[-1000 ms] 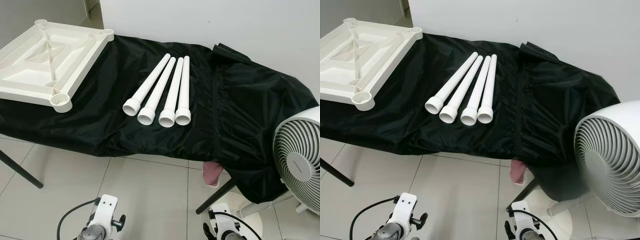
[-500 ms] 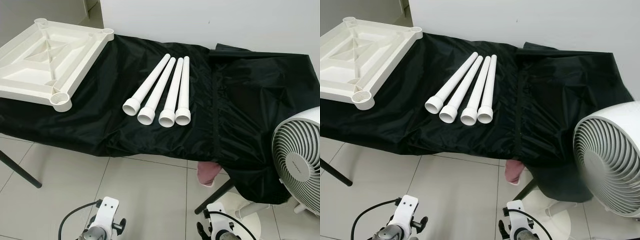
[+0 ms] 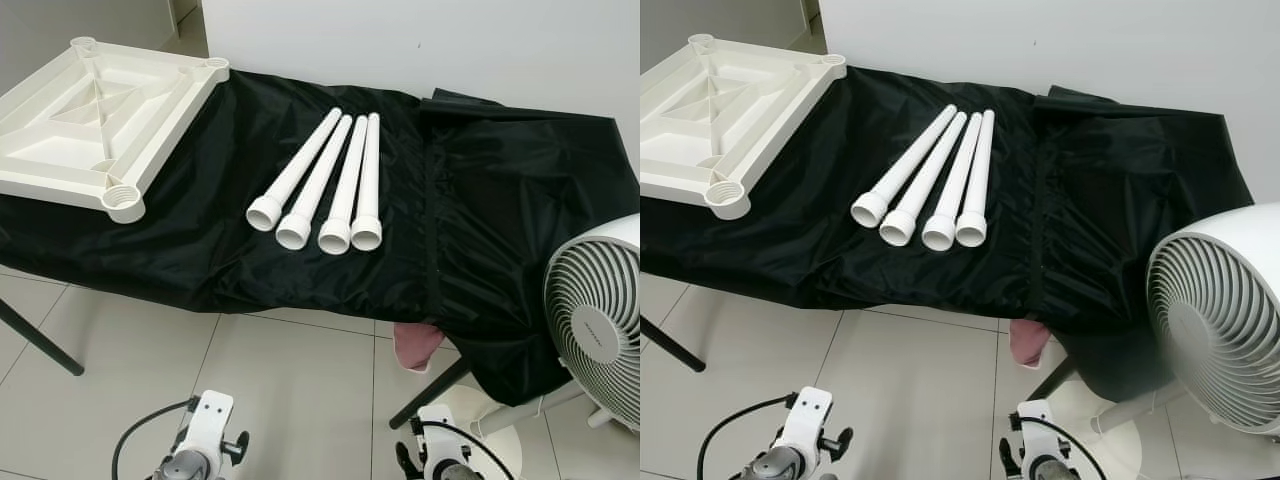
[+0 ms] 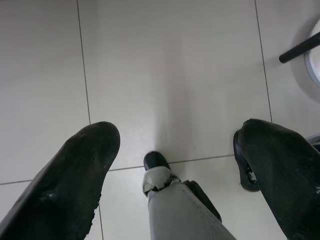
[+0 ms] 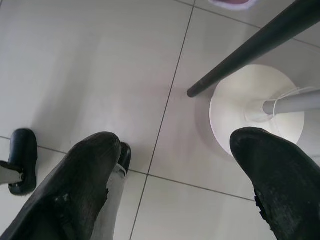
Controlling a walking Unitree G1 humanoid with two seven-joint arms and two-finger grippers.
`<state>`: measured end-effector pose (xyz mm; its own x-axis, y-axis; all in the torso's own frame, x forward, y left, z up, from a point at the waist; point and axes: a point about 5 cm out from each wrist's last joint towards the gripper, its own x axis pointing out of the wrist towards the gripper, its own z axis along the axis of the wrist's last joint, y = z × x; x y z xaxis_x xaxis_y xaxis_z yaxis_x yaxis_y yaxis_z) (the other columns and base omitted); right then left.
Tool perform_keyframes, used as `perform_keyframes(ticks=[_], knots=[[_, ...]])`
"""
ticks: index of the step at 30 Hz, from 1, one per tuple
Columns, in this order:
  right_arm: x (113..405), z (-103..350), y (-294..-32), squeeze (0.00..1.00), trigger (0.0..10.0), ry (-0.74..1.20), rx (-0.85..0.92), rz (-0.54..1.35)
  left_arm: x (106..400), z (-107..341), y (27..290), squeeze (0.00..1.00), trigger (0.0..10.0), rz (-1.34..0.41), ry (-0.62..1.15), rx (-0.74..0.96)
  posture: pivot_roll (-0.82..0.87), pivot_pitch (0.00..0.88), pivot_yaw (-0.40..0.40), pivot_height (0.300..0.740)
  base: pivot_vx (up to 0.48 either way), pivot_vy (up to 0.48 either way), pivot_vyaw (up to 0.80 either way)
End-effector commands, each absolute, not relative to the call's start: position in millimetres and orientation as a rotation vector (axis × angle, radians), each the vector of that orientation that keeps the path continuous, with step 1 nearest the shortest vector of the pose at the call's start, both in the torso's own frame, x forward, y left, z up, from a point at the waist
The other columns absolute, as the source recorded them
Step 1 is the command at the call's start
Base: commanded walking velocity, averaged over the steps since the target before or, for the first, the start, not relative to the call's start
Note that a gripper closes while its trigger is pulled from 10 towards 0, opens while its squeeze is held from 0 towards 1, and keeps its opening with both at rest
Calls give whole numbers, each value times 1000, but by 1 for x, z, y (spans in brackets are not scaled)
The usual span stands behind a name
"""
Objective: Building children table
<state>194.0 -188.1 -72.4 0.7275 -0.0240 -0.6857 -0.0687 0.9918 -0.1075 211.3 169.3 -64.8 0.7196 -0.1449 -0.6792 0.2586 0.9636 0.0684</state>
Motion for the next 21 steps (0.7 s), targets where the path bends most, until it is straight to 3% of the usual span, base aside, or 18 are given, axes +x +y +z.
perform_keyframes(ticks=[1, 2, 5, 7, 8, 10, 11, 14, 18, 21], knots=[[193, -73, -189, 0, 10000, 755, -98, 16, 208, -66, 171, 0, 10000, -202, 731, 158, 20, 64, -82, 740, 0, 0, 0], [194, -72, -189, 996, 10000, 742, -81, 17, 208, -65, 170, 965, 10000, -221, 721, 128, 21, 64, -84, 740, 0, 0, 0], [196, -70, -189, 1000, 10000, 723, -53, 25, 208, -64, 170, 1000, 10000, -244, 702, 104, 21, 61, -82, 740, 0, 0, 0], [197, -69, -189, 1000, 10000, 716, -44, 30, 209, -63, 170, 1000, 10000, -251, 694, 106, 21, 61, -82, 740, 0, 0, 0], [201, -66, -187, 933, 10000, 688, -27, 67, 212, -60, 171, 180, 10000, -278, 666, 131, 22, 60, -82, 740, 0, 0, 0], [204, -64, -186, 933, 10000, 667, -15, 94, 214, -58, 172, 180, 10000, -298, 645, 149, 27, 60, -81, 740, 0, 0, 0], [206, -61, -186, 27, 10000, 649, -12, 117, 216, -54, 171, 0, 10000, -329, 610, 177, 27, 60, -81, 740, 0, 0, 0], [212, -56, -185, 0, 10000, 608, -23, 156, 220, -49, 169, 0, 10000, -386, 562, 195, 29, 62, -78, 740, 0, 0, 0], [230, -35, -176, 0, 10000, 456, -64, 383, 235, -27, 157, 0, 10000, -618, 398, 230, 29, 62, -76, 740, 0, 0, 0], [231, -33, -175, 0, 10000, 438, -69, 415, 238, -23, 157, 0, 10000, -636, 375, 235, 27, 61, -74, 740, 0, 0, 0]])
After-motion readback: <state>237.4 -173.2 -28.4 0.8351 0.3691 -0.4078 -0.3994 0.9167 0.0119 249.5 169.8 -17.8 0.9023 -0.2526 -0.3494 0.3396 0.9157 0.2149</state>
